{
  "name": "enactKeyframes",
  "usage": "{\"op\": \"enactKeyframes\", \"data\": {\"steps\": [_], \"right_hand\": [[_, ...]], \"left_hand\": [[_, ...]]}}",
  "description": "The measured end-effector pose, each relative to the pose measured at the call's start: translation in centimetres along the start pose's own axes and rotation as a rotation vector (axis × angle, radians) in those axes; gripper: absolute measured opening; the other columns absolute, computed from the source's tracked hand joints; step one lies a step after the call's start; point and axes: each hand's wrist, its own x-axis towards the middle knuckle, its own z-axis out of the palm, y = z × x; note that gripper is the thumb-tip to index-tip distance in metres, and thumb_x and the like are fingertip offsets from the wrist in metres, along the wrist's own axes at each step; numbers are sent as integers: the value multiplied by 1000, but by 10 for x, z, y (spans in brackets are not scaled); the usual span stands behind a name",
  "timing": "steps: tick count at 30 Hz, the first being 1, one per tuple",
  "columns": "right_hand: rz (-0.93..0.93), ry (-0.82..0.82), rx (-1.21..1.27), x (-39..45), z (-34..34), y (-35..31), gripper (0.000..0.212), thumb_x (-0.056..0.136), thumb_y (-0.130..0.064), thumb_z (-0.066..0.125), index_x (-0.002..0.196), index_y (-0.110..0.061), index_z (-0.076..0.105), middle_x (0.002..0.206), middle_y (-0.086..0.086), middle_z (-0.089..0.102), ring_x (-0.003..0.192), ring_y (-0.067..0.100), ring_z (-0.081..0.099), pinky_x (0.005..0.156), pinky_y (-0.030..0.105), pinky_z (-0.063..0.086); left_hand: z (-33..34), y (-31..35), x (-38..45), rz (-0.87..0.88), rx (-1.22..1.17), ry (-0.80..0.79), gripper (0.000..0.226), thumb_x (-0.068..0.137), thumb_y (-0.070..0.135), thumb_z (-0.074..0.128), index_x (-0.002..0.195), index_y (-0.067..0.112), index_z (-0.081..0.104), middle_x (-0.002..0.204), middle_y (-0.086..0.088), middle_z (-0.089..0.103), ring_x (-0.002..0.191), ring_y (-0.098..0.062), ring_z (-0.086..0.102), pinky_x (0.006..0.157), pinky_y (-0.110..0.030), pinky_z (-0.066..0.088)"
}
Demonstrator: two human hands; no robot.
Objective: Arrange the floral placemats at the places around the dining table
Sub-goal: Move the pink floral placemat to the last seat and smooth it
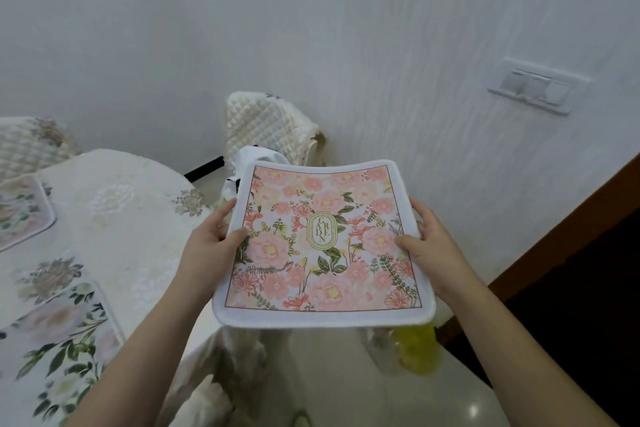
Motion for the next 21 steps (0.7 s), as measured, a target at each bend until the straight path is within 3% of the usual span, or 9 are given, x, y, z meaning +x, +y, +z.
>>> {"op": "enactKeyframes", "data": {"steps": [5,8,12,14,21], "right_hand": [[-12,-40,-12,58,36,-21,66,90,3,60,135,-43,46,106,0,74,85,29,76,61,45,61],[-9,-67,-26,87,48,-25,69,89,4,61,137,-43,45,102,-4,75,86,30,76,62,46,61],[6,-105,-17,124,61,-28,65,90,4,61,123,-51,50,99,-5,76,85,31,76,60,46,61],[11,-116,-15,144,66,-28,66,89,5,62,129,-46,49,100,-4,75,85,30,76,60,45,61],[13,-237,-26,226,65,-32,65,89,2,63,126,-49,49,100,-8,75,88,30,75,62,45,61]], "left_hand": [[-21,1,56,-19,-11,42,52,95,19,61,138,48,52,84,11,78,73,-13,76,70,-39,61],[-28,-2,81,-22,-30,48,53,94,20,61,136,50,52,86,9,78,75,-14,76,73,-44,61],[-31,-8,105,-49,-20,79,50,94,22,61,134,51,53,89,7,78,75,-15,76,72,-45,62],[-30,-10,116,-64,-27,104,48,94,22,61,133,51,54,90,8,78,74,-15,76,71,-44,63],[-14,-5,162,-112,-22,147,49,96,22,60,132,54,51,86,17,77,73,-13,76,57,-30,61]]}}
